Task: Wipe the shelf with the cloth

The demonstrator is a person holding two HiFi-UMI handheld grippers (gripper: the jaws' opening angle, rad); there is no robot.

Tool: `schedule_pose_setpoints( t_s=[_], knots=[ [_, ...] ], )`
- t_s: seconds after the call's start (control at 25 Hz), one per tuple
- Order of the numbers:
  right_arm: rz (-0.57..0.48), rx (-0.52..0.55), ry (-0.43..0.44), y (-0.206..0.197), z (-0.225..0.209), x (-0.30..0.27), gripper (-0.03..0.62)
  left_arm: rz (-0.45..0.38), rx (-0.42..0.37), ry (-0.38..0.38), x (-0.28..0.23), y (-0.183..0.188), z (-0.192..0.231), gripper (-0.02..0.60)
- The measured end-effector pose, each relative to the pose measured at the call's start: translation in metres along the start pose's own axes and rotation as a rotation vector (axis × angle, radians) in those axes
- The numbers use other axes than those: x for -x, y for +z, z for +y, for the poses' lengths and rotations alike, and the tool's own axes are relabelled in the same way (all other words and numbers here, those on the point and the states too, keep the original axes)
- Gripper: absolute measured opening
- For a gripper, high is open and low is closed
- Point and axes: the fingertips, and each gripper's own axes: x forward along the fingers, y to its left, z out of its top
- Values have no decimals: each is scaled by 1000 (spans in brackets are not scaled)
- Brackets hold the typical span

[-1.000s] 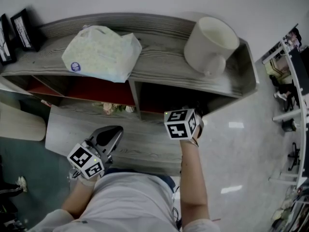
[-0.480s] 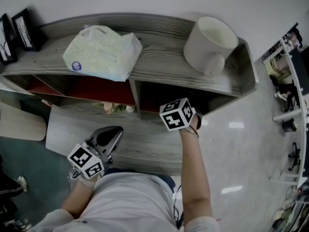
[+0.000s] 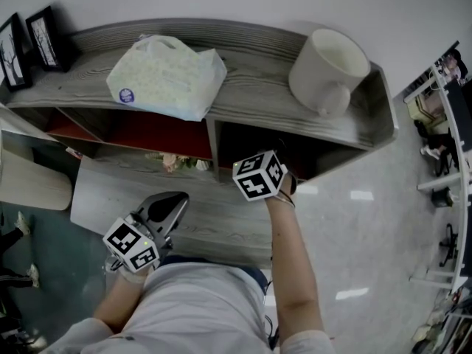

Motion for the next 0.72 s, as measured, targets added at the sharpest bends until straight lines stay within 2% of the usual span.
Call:
schedule_pose_setpoints(
  t_s=[0.24, 0.72],
  knots=[
    [-32, 43, 40, 18, 26, -2, 76, -13, -1, 9, 4, 3, -2, 15],
    [-55, 34, 147, 11, 69, 32, 67, -20, -2, 10, 8, 2, -4, 15]
  ],
)
